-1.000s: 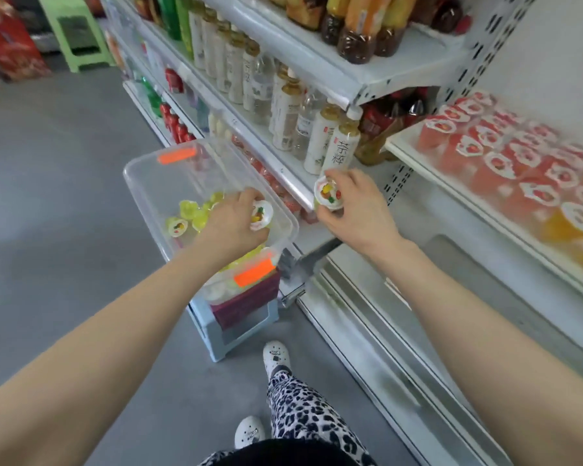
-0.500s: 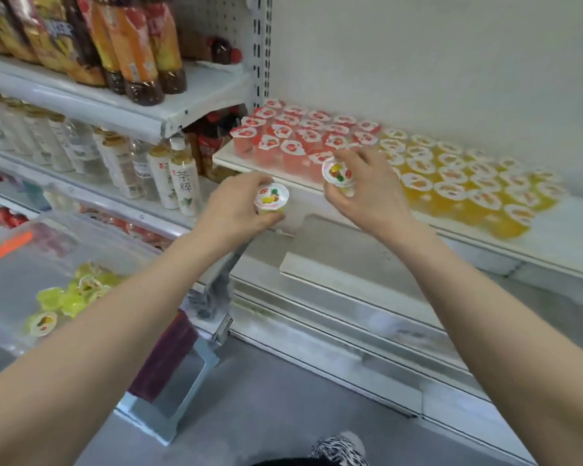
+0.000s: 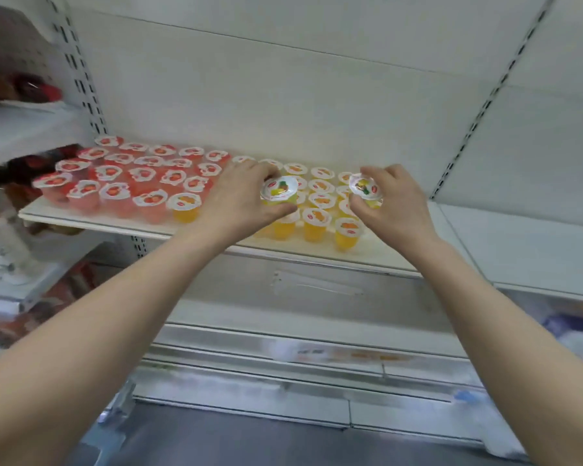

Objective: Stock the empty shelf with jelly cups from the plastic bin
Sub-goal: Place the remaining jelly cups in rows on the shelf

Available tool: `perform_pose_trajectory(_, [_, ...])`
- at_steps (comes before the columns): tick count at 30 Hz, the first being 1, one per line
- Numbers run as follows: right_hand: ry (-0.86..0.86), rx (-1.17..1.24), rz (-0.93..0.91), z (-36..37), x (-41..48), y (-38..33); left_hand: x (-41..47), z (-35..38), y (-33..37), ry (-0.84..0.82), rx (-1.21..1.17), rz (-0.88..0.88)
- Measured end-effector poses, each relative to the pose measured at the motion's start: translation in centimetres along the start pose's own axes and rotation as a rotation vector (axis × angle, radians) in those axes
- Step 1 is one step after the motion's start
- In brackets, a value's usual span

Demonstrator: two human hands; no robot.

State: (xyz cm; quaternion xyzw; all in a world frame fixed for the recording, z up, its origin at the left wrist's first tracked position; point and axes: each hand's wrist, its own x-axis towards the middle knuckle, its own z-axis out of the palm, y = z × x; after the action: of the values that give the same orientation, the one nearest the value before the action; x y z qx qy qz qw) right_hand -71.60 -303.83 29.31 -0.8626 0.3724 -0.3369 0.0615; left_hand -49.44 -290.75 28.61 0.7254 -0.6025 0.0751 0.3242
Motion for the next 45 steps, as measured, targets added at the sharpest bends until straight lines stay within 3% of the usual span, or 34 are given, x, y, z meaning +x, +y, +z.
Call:
perform_pose_trajectory(7, [-0.114,0.013,0.099,-0.9,1.0,9.0,4.5,5.0,4.9,0.018,-0.003,-0.02])
perform_pose_trajectory(18, [-0.292,0.018,0.159,2.9,1.0,12.7,6.0,7.4,6.4,-0.034,0.06,-0.048])
perform_pose_trajectory(29, [-0.287,0.06,0.113,3.3,1.4,13.7,5.7,8.9,8.4,-0.074,0.072,0.026])
perform_pose_trajectory(34, [-0.154,0.067,0.069,1.7,1.7,14.8,5.6,10.1,10.4,-0.089,0.088,0.12])
perform_pose_trajectory(45, [-0.095,0.016,-0.033,0.8,3.3,17.1,4.0,15.3,12.3,-0.118,0.341,0.222])
